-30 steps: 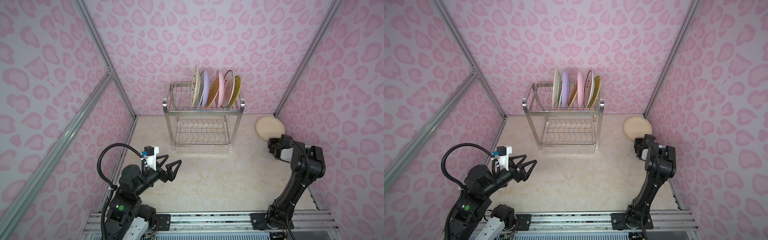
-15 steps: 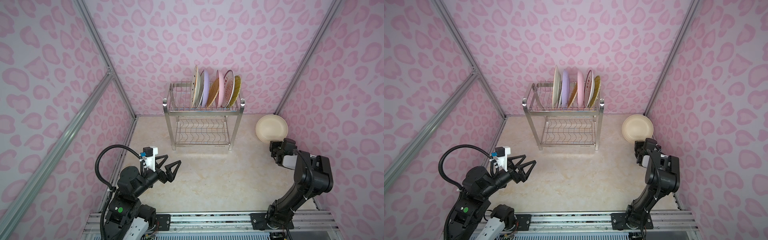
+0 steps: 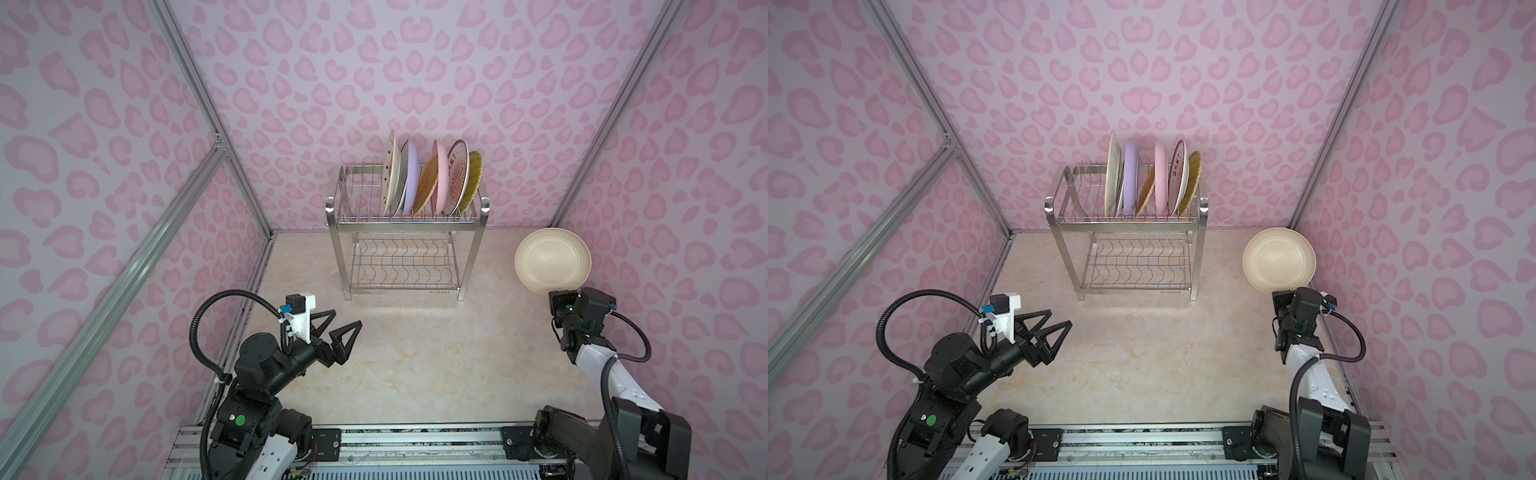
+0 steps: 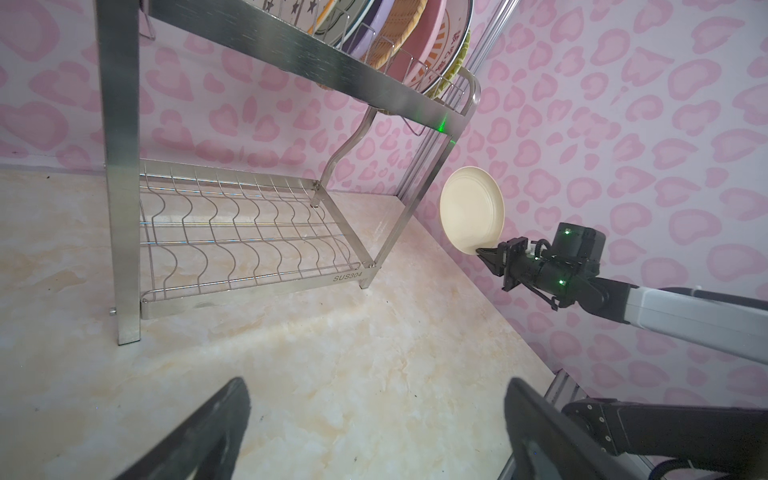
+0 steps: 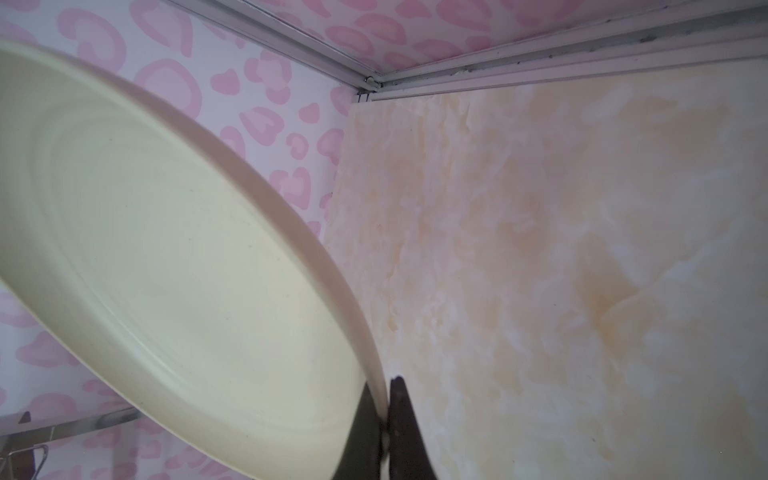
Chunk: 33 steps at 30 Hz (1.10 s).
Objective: Load the plates into the dish rack
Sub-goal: 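Grasp the cream plate's rim with the right gripper and lift it up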
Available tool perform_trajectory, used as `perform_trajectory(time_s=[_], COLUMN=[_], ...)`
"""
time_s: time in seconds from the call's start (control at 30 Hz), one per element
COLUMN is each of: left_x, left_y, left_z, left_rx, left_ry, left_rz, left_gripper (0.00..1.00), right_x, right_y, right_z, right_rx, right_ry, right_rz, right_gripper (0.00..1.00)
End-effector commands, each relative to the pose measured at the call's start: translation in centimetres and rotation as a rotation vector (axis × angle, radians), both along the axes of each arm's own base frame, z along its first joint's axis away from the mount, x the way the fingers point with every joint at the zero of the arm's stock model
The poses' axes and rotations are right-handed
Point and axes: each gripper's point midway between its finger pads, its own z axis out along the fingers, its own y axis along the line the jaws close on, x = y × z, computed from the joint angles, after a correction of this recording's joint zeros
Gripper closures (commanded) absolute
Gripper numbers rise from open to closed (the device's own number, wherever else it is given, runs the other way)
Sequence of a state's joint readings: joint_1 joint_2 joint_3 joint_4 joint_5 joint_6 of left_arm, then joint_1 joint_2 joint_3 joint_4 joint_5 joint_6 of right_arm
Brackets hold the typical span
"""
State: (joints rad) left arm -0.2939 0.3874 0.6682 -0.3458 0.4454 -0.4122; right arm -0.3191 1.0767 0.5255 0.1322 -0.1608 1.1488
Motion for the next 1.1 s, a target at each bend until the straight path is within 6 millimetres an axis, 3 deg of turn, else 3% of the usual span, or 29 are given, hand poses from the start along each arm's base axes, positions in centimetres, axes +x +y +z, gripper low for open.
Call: perform_trajectory(time_s=[0.0, 0.13, 0.3, 0.53, 0.83, 1.07], left_x=[0.2, 0.5, 1.1, 2.4, 3.8, 4.8], left_y=[-0.2, -0.7, -1.9, -3.7, -6.9, -11.0], left_z=[0.2, -0.2, -0.6, 0.4, 1.0, 0.2], left_rx=[-0.008, -0.020, -0.123, -0.288, -0.356, -0.386], left_ry=[0.004, 0.043, 0.115, 0.222, 0.352, 0.483], left_rz=[-0.010, -0.030, -0.077, -0.117, -0.098, -0.141], left_gripper=[0.03, 0.02, 0.02, 0.01, 0.02, 0.03], right_x=[-4.9, -8.6, -10.7, -10.8, -11.5, -11.3], right_y=[-0.3, -0.9, -0.1, 2.7, 5.6, 8.5], right_z=[-2.6, -0.9, 1.3, 3.5, 3.9, 3.4], right_rx=[-0.085, -0.238, -0.385, -0.597, -0.767, -0.846], right_ry=[0.224, 0.270, 0.268, 0.267, 0.316, 0.294], right_rz=[-0.040, -0.070, -0.014, 0.133, 0.248, 0.360], right_gripper=[1.00, 1.00, 1.00, 1.00, 1.00, 1.00])
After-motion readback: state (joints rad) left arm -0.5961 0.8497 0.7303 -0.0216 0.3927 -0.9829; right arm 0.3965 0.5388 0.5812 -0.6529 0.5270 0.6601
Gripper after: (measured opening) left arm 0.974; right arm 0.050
